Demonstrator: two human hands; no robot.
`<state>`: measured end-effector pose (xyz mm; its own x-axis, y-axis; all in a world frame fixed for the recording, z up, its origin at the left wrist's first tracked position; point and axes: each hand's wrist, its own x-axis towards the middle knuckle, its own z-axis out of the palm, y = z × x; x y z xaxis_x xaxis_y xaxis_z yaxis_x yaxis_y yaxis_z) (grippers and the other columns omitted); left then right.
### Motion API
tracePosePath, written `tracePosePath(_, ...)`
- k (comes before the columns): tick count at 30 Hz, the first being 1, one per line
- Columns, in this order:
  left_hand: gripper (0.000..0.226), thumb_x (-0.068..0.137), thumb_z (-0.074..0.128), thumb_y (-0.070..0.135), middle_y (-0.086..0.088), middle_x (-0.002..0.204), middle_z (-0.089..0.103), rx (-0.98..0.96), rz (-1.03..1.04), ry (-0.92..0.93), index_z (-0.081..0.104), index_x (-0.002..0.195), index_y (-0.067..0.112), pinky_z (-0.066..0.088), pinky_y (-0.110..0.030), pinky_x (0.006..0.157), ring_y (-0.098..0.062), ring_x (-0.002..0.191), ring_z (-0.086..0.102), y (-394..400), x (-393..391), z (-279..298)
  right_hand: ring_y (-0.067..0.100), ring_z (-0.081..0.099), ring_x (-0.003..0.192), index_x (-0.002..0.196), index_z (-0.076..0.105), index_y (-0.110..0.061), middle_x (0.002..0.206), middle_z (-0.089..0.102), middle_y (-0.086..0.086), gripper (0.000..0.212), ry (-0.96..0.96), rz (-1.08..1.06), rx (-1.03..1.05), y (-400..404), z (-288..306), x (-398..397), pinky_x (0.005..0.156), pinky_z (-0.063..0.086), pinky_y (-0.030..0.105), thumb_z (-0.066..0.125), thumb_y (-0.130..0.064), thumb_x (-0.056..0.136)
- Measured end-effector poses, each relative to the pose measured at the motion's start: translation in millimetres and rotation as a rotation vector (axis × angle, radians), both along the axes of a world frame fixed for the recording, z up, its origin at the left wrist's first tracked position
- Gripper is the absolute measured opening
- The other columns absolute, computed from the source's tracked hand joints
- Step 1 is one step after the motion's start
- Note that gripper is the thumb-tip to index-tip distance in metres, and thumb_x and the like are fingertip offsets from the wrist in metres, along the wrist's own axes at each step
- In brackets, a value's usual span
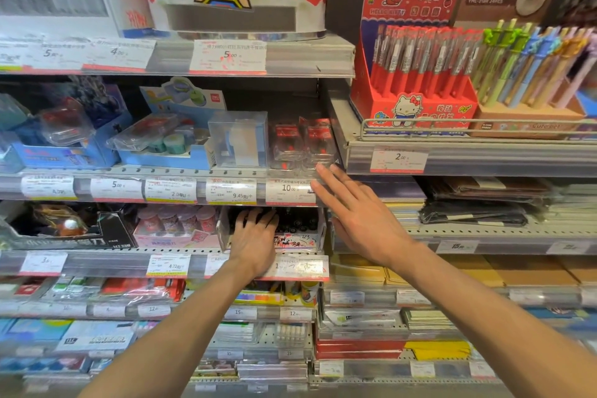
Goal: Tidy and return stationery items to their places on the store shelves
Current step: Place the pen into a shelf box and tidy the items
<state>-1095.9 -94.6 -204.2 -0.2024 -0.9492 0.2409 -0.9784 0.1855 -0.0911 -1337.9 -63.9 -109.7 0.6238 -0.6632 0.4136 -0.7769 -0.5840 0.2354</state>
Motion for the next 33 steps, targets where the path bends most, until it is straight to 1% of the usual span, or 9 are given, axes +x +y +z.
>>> tracePosePath(3,0.057,0.086,0.052,0.020,0.000,0.151,0.044,0.028,-0.009,0.042,0.046,0.143,0.019,0.013,-0.048,0.115,-0.031,0.140,0.029,1.3,2.1,1.1,0.028,0.011,0.153,0.158,0.018,-0.014,0.167,0.004,0.008,0.083,-0.002,-0.001,0.003,0.7,-0.8,0.2,0.114,0.033,0.042,0.065,-0.018,0.090)
tracePosePath(8,0.051,0.093,0.049,0.027,-0.006,0.151,0.045,0.006,-0.062,0.196,0.048,0.143,0.017,0.029,-0.046,0.112,-0.032,0.138,0.037,11.3,7.5,-3.5,0.027,0.007,0.154,0.159,0.014,-0.015,0.168,0.000,0.006,0.078,-0.014,-0.016,0.020,0.5,-1.6,2.0,0.116,0.031,0.043,0.058,-0.023,0.095)
tracePosePath(11,0.054,0.093,0.047,0.034,-0.008,0.151,0.042,-0.007,-0.075,0.300,0.046,0.144,0.016,0.031,-0.043,0.113,-0.031,0.135,0.038,19.2,14.1,-6.9,0.026,0.004,0.154,0.159,0.011,-0.016,0.168,-0.002,0.005,0.077,-0.029,-0.037,0.032,2.2,-3.1,4.9,0.118,0.029,0.043,0.055,-0.029,0.097)
tracePosePath(14,0.057,0.094,0.043,0.038,-0.009,0.152,0.039,-0.001,-0.085,0.342,0.041,0.146,0.015,0.028,-0.042,0.116,-0.029,0.138,0.033,28.0,21.4,-10.3,0.026,0.004,0.154,0.159,0.013,-0.015,0.168,-0.002,0.006,0.078,-0.051,-0.056,0.028,5.3,-5.4,8.6,0.118,0.031,0.044,0.056,-0.035,0.096)
tracePosePath(18,0.055,0.098,0.044,0.036,-0.011,0.155,0.035,0.021,-0.074,0.418,0.038,0.148,0.014,0.022,-0.040,0.120,-0.029,0.144,0.029,37.1,27.6,-10.1,0.026,0.003,0.155,0.159,0.013,-0.015,0.168,-0.004,0.006,0.075,-0.072,-0.105,0.021,10.2,-8.1,15.1,0.118,0.031,0.046,0.049,-0.041,0.098)
tracePosePath(22,0.058,0.100,0.039,0.039,-0.009,0.158,0.030,0.122,-0.076,0.363,0.029,0.152,0.015,0.018,-0.038,0.121,-0.027,0.145,0.026,33.5,33.8,-6.9,0.027,0.007,0.154,0.158,0.017,-0.013,0.168,0.000,0.008,0.075,-0.107,-0.139,0.026,16.0,-10.7,22.5,0.117,0.032,0.046,0.049,-0.040,0.097)
tracePosePath(25,0.061,0.099,0.041,0.039,-0.008,0.158,0.030,0.158,-0.083,0.350,0.027,0.153,0.014,0.021,-0.040,0.119,-0.029,0.144,0.026,25.8,36.3,-0.6,0.027,0.007,0.154,0.158,0.017,-0.014,0.167,-0.001,0.008,0.075,-0.107,-0.166,0.028,19.8,-10.2,26.2,0.118,0.031,0.045,0.048,-0.042,0.096)
tracePosePath(29,0.060,0.100,0.039,0.041,-0.009,0.161,0.025,0.179,-0.096,0.446,0.026,0.153,0.016,0.019,-0.040,0.121,-0.028,0.147,0.022,37.8,39.9,-3.1,0.028,0.005,0.154,0.159,0.013,-0.016,0.167,-0.005,0.007,0.076,-0.087,-0.222,0.047,24.3,-7.6,29.0,0.120,0.028,0.045,0.047,-0.045,0.097)
tracePosePath(33,0.060,0.101,0.041,0.041,-0.003,0.163,0.019,0.184,-0.067,0.602,0.024,0.155,0.021,0.017,-0.036,0.121,-0.022,0.149,0.016,64.9,49.9,-1.7,0.027,0.001,0.154,0.159,0.010,-0.017,0.167,-0.010,0.007,0.077,-0.101,-0.249,0.064,27.4,-9.0,32.5,0.120,0.028,0.046,0.043,-0.049,0.098)
